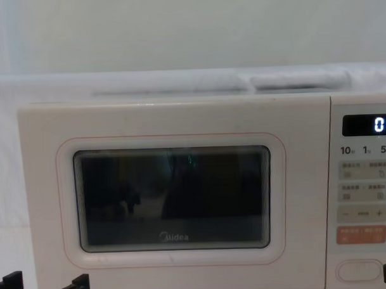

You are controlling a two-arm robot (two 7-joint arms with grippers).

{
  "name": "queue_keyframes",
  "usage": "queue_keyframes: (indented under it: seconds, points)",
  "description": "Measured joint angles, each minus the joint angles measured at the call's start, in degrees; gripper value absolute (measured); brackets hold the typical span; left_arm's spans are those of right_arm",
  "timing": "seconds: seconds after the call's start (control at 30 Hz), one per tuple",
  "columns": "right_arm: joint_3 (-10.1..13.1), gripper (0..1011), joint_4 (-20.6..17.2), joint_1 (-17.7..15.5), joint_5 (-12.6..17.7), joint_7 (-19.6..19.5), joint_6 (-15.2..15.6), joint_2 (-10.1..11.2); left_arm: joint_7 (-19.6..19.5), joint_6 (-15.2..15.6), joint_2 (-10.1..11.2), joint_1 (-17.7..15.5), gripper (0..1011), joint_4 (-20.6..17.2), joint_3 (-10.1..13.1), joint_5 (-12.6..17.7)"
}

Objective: Press the button to open the microwave door with one hand; close the microwave door with the other hand.

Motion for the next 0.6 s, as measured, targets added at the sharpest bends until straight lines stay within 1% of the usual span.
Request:
queue_keyframes:
  seconds: [0.6]
  points:
    - [0.0,1002,0.0,0.0,0.0,0.0,0.0,0.0,0.0,0.0,0.1,-0.1,1001,0.0,0.1,-0.1]
